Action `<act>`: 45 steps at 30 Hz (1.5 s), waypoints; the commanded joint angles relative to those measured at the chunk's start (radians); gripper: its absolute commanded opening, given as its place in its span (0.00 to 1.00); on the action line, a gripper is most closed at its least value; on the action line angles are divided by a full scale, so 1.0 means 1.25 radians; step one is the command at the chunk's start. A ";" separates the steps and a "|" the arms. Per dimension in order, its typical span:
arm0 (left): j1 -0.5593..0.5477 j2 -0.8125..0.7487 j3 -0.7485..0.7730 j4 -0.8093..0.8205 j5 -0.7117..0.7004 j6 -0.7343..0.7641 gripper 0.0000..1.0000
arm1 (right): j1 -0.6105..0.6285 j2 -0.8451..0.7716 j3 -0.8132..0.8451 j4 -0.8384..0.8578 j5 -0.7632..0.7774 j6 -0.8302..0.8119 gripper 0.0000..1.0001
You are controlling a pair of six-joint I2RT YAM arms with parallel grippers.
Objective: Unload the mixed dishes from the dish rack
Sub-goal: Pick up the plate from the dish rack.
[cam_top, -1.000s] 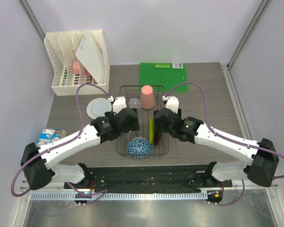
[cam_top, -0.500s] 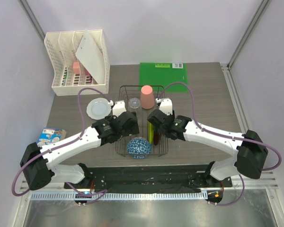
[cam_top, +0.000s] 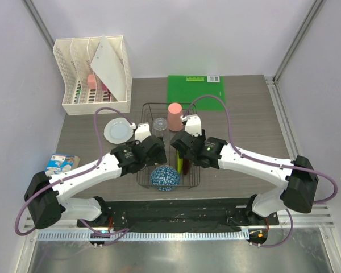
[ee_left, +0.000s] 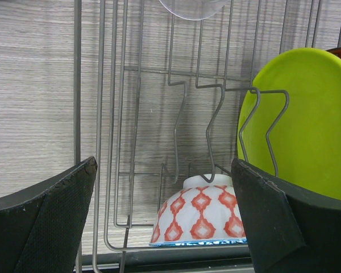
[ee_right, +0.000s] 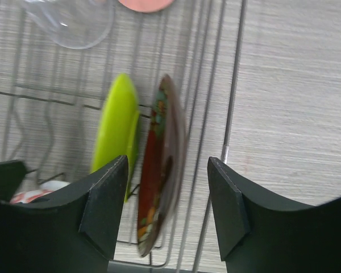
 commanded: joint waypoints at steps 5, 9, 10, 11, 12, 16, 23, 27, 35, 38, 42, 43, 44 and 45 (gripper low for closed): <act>0.002 0.009 0.001 0.029 0.005 -0.015 1.00 | 0.022 0.019 0.044 -0.006 0.033 0.020 0.62; 0.002 0.005 -0.002 0.024 0.002 -0.016 1.00 | 0.022 0.041 0.037 -0.002 0.030 0.021 0.60; 0.002 0.005 -0.002 0.026 0.002 -0.016 1.00 | 0.022 0.042 0.035 0.000 0.030 0.021 0.59; 0.002 0.005 -0.004 0.026 0.002 -0.016 1.00 | 0.021 0.043 0.029 0.002 0.031 0.021 0.58; 0.002 0.004 -0.005 0.026 0.002 -0.019 1.00 | 0.021 0.045 0.028 0.003 0.033 0.021 0.56; 0.002 0.008 -0.005 0.027 0.007 -0.021 1.00 | 0.022 0.053 0.014 0.011 0.031 0.020 0.49; 0.002 0.010 -0.005 0.027 0.011 -0.022 1.00 | 0.021 0.065 -0.016 0.019 0.028 0.030 0.45; 0.002 0.012 -0.007 0.027 0.015 -0.025 1.00 | 0.020 0.067 -0.028 0.027 0.022 0.033 0.42; 0.002 0.020 -0.009 0.028 0.021 -0.027 1.00 | 0.020 0.043 -0.017 0.029 0.039 0.022 0.17; 0.002 0.023 -0.005 0.028 0.022 -0.027 1.00 | 0.021 0.035 0.003 0.015 0.052 0.011 0.16; 0.002 0.030 0.001 0.029 0.022 -0.027 1.00 | 0.020 0.024 0.032 -0.009 0.065 -0.002 0.14; 0.002 0.031 0.000 0.029 0.022 -0.026 1.00 | 0.020 0.022 0.038 -0.012 0.066 -0.005 0.14; 0.002 0.032 0.001 0.029 0.023 -0.026 1.00 | 0.021 0.015 0.041 -0.013 0.065 -0.005 0.13; 0.002 0.036 0.002 0.032 0.022 -0.026 1.00 | 0.021 0.011 0.044 -0.016 0.066 -0.006 0.12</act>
